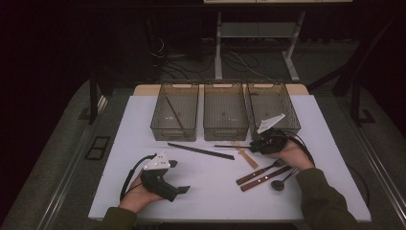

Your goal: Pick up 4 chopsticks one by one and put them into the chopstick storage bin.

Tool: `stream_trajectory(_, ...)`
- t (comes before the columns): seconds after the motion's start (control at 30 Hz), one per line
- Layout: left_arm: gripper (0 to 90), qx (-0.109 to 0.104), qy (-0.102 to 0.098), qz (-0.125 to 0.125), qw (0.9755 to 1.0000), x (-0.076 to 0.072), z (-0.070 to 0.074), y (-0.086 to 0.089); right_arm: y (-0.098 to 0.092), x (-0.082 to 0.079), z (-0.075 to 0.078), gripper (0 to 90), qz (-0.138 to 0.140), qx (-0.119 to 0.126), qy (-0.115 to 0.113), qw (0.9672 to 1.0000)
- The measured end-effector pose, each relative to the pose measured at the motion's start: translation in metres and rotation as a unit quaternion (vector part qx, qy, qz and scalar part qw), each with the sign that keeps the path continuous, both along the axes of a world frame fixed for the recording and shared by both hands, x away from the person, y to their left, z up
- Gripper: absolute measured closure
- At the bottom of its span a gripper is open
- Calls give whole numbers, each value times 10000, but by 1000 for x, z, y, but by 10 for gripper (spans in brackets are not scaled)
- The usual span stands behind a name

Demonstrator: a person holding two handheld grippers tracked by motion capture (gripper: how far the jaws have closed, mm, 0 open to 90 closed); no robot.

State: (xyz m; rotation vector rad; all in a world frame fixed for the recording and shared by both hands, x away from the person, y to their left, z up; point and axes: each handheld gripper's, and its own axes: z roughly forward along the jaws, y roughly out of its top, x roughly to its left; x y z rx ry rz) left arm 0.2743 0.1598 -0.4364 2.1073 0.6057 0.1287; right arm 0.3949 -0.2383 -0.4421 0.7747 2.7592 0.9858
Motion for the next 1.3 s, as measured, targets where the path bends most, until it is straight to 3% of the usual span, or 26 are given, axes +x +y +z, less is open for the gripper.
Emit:
stream_trajectory(0.27, 0, 13, -2, -13, 10000, 0, 0, 0, -4, -3, -1, 805, 236, 78, 60, 9997)
stream_trajectory(0.47, 0, 26, 2, -14, 10000, 0, 0, 0, -6, -3, -1, 839, 580, -13, -111, 9983)
stream_trajectory(0.5, 0, 26, 5, -13, 10000, 0, 0, 0, -5, -4, 0, 841, 520, 46, -36, 9986)
stream_trajectory(0.63, 0, 30, 12, -4, 10000, 0, -1, 0, -5, -6, 0, 847, 614, 60, -101, 9980)
stream_trajectory(0.93, 0, 49, 8, 23, 10000, 1, -1, 1, -11, -8, 11, 849, 723, 204, -386, 9964)
stream_trajectory(1.1, 0, 41, 9, 22, 10000, 1, -1, 1, -13, -12, 18, 850, 658, 405, -398, 9962)
stream_trajectory(1.3, 0, 9, 13, 41, 10000, 1, 0, 1, -15, -17, 23, 850, 645, 372, -366, 9966)
